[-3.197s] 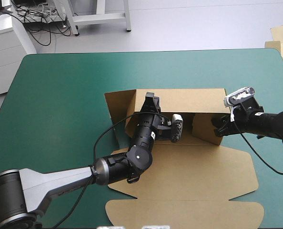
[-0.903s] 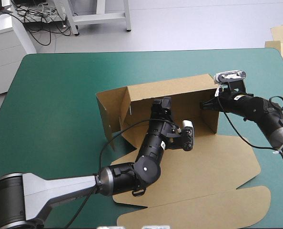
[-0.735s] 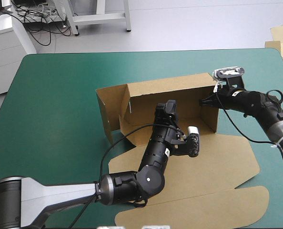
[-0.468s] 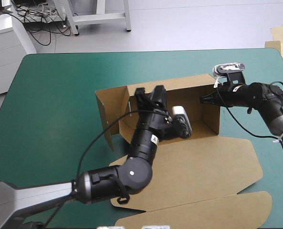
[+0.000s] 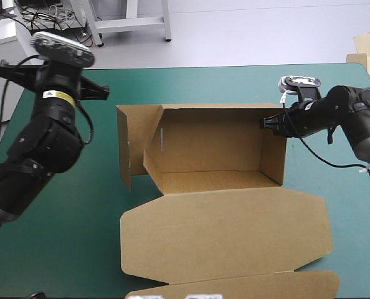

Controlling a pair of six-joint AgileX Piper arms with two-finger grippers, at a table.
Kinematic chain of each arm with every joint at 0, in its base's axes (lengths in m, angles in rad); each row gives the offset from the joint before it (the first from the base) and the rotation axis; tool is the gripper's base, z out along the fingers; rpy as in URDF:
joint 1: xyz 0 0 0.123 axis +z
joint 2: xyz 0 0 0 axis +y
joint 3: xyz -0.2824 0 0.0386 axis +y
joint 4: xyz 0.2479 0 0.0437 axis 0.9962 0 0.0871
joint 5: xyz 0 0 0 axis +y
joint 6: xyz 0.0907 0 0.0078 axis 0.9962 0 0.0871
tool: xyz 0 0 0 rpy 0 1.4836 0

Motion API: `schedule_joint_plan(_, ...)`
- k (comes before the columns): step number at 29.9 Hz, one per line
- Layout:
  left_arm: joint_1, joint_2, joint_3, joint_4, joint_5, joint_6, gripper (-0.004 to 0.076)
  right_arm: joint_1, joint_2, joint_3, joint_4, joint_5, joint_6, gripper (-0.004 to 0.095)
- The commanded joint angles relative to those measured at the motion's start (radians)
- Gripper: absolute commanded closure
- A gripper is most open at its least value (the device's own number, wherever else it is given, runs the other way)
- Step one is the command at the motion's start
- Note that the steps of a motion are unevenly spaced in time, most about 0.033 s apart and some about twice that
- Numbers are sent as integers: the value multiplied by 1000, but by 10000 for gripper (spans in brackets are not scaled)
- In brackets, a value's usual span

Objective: Fold the box

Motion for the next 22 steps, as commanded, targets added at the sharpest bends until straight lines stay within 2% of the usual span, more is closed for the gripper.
schedule_joint_plan(1,172,-29,-30,-198,-42,92,728,17,21,-35,39,-11,12,906)
schedule_joint_plan(9,508,-13,-25,-802,-87,451,728,94,170,-35,4,-82,12,904)
schedule_joint_plan(14,606,-3,-24,-913,-67,556,728,149,212,-35,-110,-170,39,885)
schedule_joint_plan(18,627,3,-19,-915,-36,566,728,188,212,-55,-285,-201,160,723)
schedule_joint_plan(22,627,5,-19,-924,-33,586,728,207,212,-108,-325,-181,174,503)
